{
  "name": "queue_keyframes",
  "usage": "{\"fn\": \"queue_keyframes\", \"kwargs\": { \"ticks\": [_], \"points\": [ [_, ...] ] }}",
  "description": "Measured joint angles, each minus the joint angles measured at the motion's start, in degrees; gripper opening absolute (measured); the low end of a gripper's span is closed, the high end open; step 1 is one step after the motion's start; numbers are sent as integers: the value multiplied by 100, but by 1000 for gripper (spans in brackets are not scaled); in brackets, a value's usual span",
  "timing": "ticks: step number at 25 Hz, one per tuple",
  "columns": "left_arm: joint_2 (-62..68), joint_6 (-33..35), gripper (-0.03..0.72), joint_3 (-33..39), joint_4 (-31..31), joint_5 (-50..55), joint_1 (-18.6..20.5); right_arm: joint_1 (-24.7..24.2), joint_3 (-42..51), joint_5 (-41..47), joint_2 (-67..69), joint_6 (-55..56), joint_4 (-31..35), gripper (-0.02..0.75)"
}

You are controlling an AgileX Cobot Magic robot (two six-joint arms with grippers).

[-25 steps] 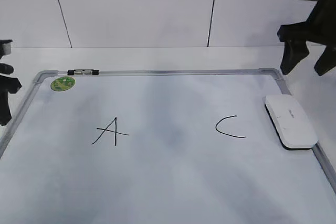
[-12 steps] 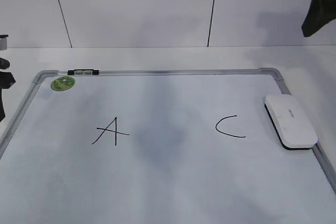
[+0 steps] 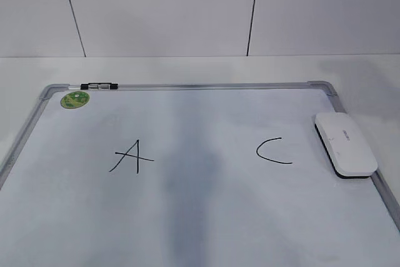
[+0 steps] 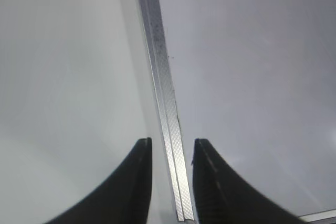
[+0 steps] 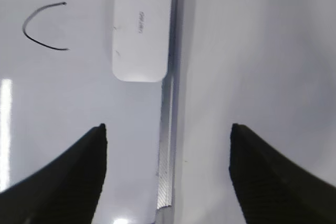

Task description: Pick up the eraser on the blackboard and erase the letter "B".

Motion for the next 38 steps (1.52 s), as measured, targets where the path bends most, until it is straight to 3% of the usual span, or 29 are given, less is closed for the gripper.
{"fn": "queue_keyframes", "kwargs": {
  "ticks": [13, 20, 30, 38],
  "points": [
    [-2364, 0, 210, 360, 133, 115, 0, 0, 1290, 7, -843, 0, -208, 502],
    [-3597, 0, 210, 565, 157, 176, 0, 0, 1394, 7, -1666, 0, -171, 499],
    [-5199, 0, 210, 1803, -77, 261, -17, 0, 1394, 64, -2988, 114, -202, 499],
    [-6478, 0, 210, 1836, 83, 298, -17, 0, 2028, 92, -3665, -232, -249, 498]
  ]
}}
